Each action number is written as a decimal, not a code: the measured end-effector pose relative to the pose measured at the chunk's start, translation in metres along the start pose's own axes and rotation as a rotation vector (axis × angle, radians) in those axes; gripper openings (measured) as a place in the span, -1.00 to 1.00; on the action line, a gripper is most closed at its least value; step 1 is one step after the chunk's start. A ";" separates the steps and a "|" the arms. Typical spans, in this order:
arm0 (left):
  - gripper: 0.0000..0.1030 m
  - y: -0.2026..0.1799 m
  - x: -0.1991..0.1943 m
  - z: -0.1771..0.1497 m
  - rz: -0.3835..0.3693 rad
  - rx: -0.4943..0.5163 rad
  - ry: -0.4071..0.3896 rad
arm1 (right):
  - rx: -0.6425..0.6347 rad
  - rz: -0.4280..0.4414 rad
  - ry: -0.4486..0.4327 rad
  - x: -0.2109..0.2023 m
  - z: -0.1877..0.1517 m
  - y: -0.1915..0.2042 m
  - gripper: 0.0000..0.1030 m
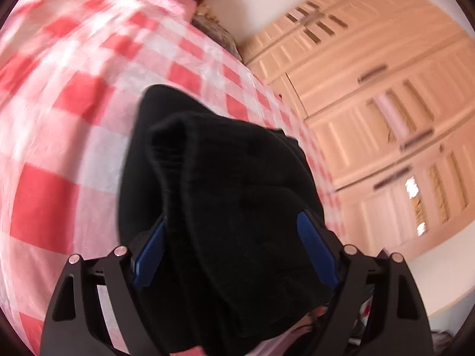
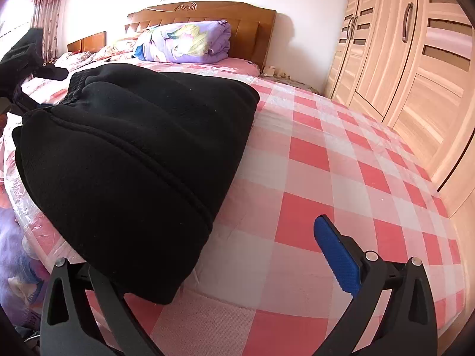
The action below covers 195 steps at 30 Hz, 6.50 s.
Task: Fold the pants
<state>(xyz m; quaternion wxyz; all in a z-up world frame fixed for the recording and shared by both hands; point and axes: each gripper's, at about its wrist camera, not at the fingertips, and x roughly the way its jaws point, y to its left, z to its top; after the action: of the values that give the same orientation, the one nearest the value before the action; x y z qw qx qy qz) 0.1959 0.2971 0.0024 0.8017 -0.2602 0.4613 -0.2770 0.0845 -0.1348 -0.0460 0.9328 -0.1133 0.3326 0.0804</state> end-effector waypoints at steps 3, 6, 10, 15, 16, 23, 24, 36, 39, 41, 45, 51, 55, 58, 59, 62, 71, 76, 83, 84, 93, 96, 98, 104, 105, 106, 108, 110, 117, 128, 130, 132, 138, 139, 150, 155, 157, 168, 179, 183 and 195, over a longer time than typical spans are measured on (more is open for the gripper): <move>0.13 -0.020 0.005 -0.003 0.142 0.086 0.003 | 0.006 0.005 0.001 0.000 -0.001 0.000 0.91; 0.22 -0.025 0.021 -0.007 0.265 0.158 0.093 | 0.008 0.010 0.000 0.000 -0.001 0.000 0.91; 0.09 -0.015 0.025 -0.010 0.228 0.137 0.110 | 0.007 0.015 -0.003 0.000 -0.001 0.001 0.91; -0.63 -0.043 -0.002 -0.011 0.249 0.200 0.030 | -0.025 -0.020 -0.055 -0.013 0.004 0.005 0.91; -0.64 -0.049 -0.010 -0.009 0.244 0.213 0.013 | -0.033 -0.021 -0.064 -0.015 0.006 0.007 0.91; -0.65 -0.032 -0.014 0.024 0.308 0.167 0.056 | -0.121 0.018 -0.071 -0.011 0.017 0.035 0.91; -0.64 -0.017 -0.004 0.022 0.348 0.140 0.078 | -0.126 0.026 -0.045 -0.004 0.015 0.037 0.91; 0.83 -0.012 -0.046 -0.008 0.486 0.079 -0.129 | -0.012 0.470 -0.096 -0.050 0.017 -0.007 0.91; 0.91 -0.039 -0.084 -0.019 0.719 0.046 -0.287 | 0.084 0.616 -0.129 -0.056 0.031 -0.018 0.92; 0.90 -0.066 -0.091 -0.031 0.598 0.090 -0.335 | 0.091 0.598 -0.128 -0.050 0.043 -0.014 0.92; 0.91 -0.131 -0.043 -0.062 0.306 0.288 -0.219 | 0.059 0.431 -0.072 -0.022 0.064 0.012 0.92; 0.78 -0.112 0.036 -0.082 0.465 0.387 -0.088 | -0.038 0.443 0.000 0.008 0.050 0.033 0.92; 0.74 -0.101 0.017 -0.087 0.363 0.305 -0.147 | -0.012 0.530 0.010 0.005 0.070 0.008 0.92; 0.74 -0.098 0.015 -0.092 0.338 0.305 -0.177 | 0.143 0.581 -0.020 0.016 0.099 -0.025 0.92; 0.74 -0.099 0.015 -0.093 0.347 0.308 -0.181 | 0.174 0.575 -0.004 0.029 0.113 -0.031 0.92; 0.75 -0.104 0.020 -0.094 0.388 0.321 -0.188 | 0.144 0.587 0.094 0.076 0.141 -0.021 0.92; 0.74 -0.097 0.021 -0.091 0.370 0.335 -0.176 | 0.259 0.519 0.220 0.154 0.197 -0.018 0.92; 0.75 -0.099 0.024 -0.093 0.392 0.349 -0.198 | -0.008 0.527 0.214 0.132 0.204 0.044 0.92; 0.77 -0.102 0.026 -0.093 0.414 0.356 -0.185 | -0.130 0.473 0.393 0.188 0.223 0.100 0.92; 0.77 -0.100 0.025 -0.092 0.401 0.350 -0.187 | -0.137 0.460 0.384 0.180 0.224 0.100 0.91; 0.77 -0.099 0.024 -0.090 0.377 0.339 -0.180 | 0.081 0.674 0.355 0.197 0.223 0.061 0.91; 0.77 -0.099 0.021 -0.089 0.354 0.318 -0.175 | 0.273 0.653 0.261 0.187 0.244 0.012 0.92; 0.77 -0.096 0.014 -0.085 0.317 0.288 -0.175 | 0.498 0.854 0.174 0.178 0.240 -0.044 0.92; 0.97 -0.121 -0.014 -0.063 0.152 0.242 -0.230 | 0.536 0.979 0.070 0.141 0.203 -0.129 0.92; 0.97 -0.126 -0.012 -0.057 0.142 0.250 -0.235 | 0.518 1.042 0.107 0.140 0.194 -0.127 0.92; 0.97 -0.132 -0.005 -0.051 0.152 0.258 -0.230 | 0.494 1.076 0.136 0.142 0.187 -0.120 0.92; 0.97 -0.135 0.020 -0.029 0.238 0.263 -0.198 | 0.430 1.106 0.187 0.146 0.176 -0.102 0.92; 0.97 -0.123 0.040 -0.011 0.274 0.229 -0.167 | 0.427 1.099 0.223 0.160 0.168 -0.087 0.92; 0.96 -0.082 0.065 -0.009 0.357 0.194 -0.093 | 0.640 0.963 0.168 0.203 0.178 -0.111 0.89; 0.97 -0.082 0.066 -0.016 0.338 0.230 -0.115 | 0.521 0.878 0.170 0.195 0.191 -0.066 0.91; 0.97 -0.080 0.061 -0.017 0.319 0.224 -0.129 | 0.512 0.766 0.119 0.172 0.196 -0.073 0.92; 0.97 -0.084 0.054 -0.022 0.332 0.218 -0.144 | 0.448 0.796 0.078 0.152 0.197 -0.068 0.92; 0.97 -0.094 0.039 -0.047 0.408 0.239 -0.209 | 0.257 0.693 0.273 0.176 0.171 -0.024 0.92; 0.97 -0.094 0.040 -0.048 0.415 0.249 -0.205 | 0.304 0.724 0.257 0.181 0.172 -0.030 0.92; 0.97 -0.083 0.039 -0.050 0.386 0.238 -0.225 | 0.402 0.667 0.254 0.190 0.168 -0.047 0.92; 0.97 -0.090 0.052 -0.057 0.486 0.330 -0.211 | 0.526 0.625 0.272 0.222 0.190 -0.069 0.92; 0.97 -0.089 0.050 -0.059 0.478 0.348 -0.210 | 0.537 0.632 0.218 0.205 0.192 -0.070 0.92; 0.97 -0.094 0.053 -0.063 0.522 0.391 -0.220 | 0.406 0.764 0.305 0.179 0.201 -0.018 0.92; 0.97 -0.106 0.011 -0.097 0.578 0.373 -0.288 | 0.071 0.423 -0.045 -0.010 0.112 -0.013 0.92; 0.97 -0.092 0.016 -0.097 0.600 0.363 -0.289 | -0.086 0.321 -0.029 0.007 0.055 0.011 0.92; 0.97 -0.112 0.019 -0.108 0.748 0.349 -0.291 | -0.109 0.353 0.018 0.000 0.026 0.015 0.92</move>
<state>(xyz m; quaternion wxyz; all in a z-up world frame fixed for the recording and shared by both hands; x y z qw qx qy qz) 0.0855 0.1867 0.0191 0.9354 0.0280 0.3525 -0.0018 0.0964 -0.1134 -0.0288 0.8936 -0.1044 0.3509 0.2596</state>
